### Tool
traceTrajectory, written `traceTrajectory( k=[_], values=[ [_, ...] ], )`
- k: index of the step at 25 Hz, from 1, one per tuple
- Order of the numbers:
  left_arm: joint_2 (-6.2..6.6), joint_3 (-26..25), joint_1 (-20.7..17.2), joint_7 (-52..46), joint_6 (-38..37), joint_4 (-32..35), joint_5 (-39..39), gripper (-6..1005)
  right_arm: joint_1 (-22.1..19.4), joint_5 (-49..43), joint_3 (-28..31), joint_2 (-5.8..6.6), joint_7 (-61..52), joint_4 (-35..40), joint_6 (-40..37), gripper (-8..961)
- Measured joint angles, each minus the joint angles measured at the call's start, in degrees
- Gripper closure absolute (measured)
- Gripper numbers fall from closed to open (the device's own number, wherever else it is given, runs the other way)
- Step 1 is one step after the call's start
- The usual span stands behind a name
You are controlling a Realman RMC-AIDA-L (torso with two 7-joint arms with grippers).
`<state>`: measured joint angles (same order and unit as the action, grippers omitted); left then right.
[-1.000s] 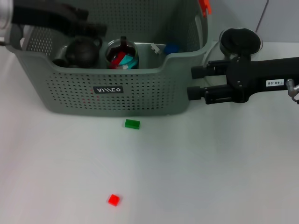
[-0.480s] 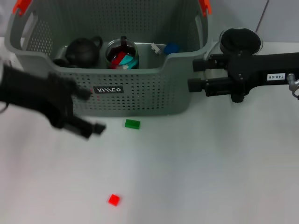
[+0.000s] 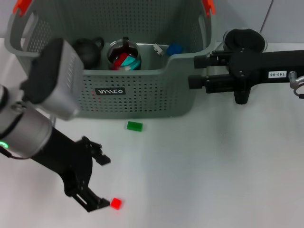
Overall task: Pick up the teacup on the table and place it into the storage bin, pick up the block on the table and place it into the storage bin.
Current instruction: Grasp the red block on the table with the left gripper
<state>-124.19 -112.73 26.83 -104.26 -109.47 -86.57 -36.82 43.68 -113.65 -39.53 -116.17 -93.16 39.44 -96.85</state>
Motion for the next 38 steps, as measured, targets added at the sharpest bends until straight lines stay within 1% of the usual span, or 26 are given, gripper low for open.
traceTrajectory(
  k=[2,6,10,16,20,23,27,38],
  values=[
    [0.13,1.6,0.3,2.1,0.8,2.1,0.3,36,0.0,0.4,0.0,-0.03,0.0,0.0,0.0,179],
    [0.14,3.9,0.4,6.0,2.6,3.2,1.5,37,-0.1,0.5,0.1,-0.11,-0.4,0.0,0.3,179],
    [0.13,5.4,1.6,9.5,3.9,4.9,3.1,77,0.0,0.5,0.0,-0.24,-1.4,0.0,0.6,179],
    [-0.05,8.2,4.5,11.5,5.7,10.2,3.7,136,-0.2,0.7,0.1,-0.39,-1.9,-0.1,0.9,179],
    [-0.14,12.3,4.4,11.9,7.8,11.2,3.9,147,-0.5,1.2,0.1,-0.4,-2.0,-0.1,1.1,179],
    [-0.18,14.3,4.4,12.1,9.5,12.1,3.9,148,-0.6,1.3,0.2,-0.39,-2.0,-0.1,1.2,178],
    [-0.17,15.1,4.8,12.5,11.4,14.1,3.6,148,-0.6,1.3,0.2,-0.37,-2.0,-0.1,1.2,178],
    [-0.21,16.0,4.9,13.0,14.0,16.1,3.2,151,-0.7,1.3,0.2,-0.37,-2.0,-0.1,1.2,179]
  ],
)
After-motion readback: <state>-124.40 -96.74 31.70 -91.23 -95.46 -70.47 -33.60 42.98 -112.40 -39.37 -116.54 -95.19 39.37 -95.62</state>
